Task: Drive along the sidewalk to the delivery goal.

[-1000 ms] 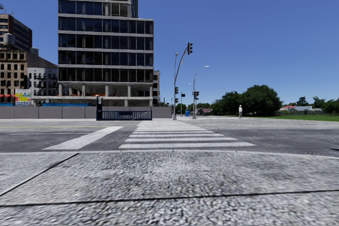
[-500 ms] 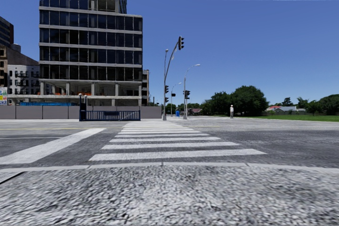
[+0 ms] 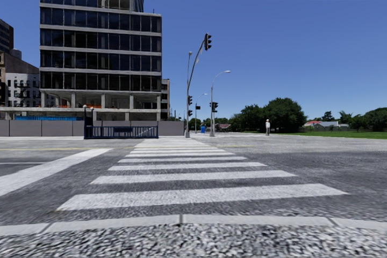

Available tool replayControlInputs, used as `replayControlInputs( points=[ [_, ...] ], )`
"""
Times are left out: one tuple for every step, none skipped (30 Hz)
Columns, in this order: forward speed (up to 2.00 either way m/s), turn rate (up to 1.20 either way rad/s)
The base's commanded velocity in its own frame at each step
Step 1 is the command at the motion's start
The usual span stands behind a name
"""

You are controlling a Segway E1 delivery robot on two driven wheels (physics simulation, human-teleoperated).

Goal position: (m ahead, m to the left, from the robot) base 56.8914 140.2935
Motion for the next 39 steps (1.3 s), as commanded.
replayControlInputs(
  points=[
    [2.00,0.00],
    [2.00,0.00],
    [2.00,0.00],
    [2.00,0.00],
    [2.00,0.00],
    [2.00,0.00],
    [2.00,0.00],
    [2.00,0.00],
    [2.00,0.00],
    [2.00,0.00],
    [2.00,0.00],
    [2.00,0.00],
    [2.00,0.00],
    [2.00,0.00],
    [2.00,0.00],
    [2.00,0.00],
    [2.00,0.00],
    [2.00,0.00],
    [2.00,0.00],
    [2.00,0.00],
    [2.00,0.00],
    [2.00,0.08],
    [2.00,0.18],
    [2.00,0.18],
    [2.00,0.29],
    [2.00,0.40],
    [2.00,0.47],
    [2.00,0.47],
    [2.00,0.50],
    [2.00,0.51],
    [2.00,0.51],
    [2.00,0.51],
    [2.00,0.49],
    [2.00,0.38],
    [2.00,0.00],
    [2.00,0.00],
    [2.00,0.00],
    [2.00,0.00],
    [2.00,0.00]
  ],
)
